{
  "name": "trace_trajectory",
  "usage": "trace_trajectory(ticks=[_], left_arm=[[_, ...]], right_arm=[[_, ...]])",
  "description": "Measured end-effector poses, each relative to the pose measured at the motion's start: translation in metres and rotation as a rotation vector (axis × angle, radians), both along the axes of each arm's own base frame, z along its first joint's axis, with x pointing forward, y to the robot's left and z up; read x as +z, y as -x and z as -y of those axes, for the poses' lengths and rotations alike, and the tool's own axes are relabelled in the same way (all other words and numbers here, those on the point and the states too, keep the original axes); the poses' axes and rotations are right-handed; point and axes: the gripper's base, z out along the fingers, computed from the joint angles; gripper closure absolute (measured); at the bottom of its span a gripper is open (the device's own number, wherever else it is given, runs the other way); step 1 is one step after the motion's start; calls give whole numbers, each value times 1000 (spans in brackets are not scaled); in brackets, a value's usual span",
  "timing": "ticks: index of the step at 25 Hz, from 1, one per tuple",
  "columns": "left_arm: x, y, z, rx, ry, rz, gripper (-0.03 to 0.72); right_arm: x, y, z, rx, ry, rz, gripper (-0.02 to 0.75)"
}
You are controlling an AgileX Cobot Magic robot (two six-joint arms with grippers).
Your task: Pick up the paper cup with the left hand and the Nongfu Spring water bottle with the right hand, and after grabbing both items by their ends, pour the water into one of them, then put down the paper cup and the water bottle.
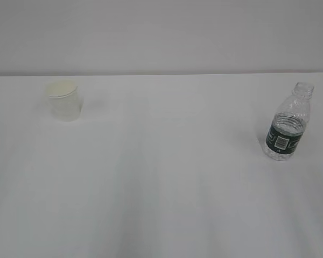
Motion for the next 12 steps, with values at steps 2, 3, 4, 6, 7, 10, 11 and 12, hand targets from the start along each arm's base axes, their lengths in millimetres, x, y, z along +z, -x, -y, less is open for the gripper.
trace_trajectory(ticks=[2,3,4,6,7,10,11,12], left_arm=[[4,-5,-1,13,0,39,227],[5,-7,-1,9,-1,52,228],[7,-10,-1,8,-2,68,228],[7,-16,0,-14,-2,76,228],[7,-21,1,-24,-2,74,228],[4,-37,6,-67,8,40,228],[2,-43,8,-77,11,24,228],[1,-48,9,-87,13,20,228]], right_arm=[[2,0,0,-4,-9,26,183],[3,0,0,-6,-13,41,183],[5,-1,1,-8,-17,56,183],[7,-1,1,-13,-20,78,183],[7,-1,1,-13,-13,83,183],[8,-4,1,-16,12,90,183],[8,-6,2,-18,16,83,183],[8,-10,2,-20,22,78,183]])
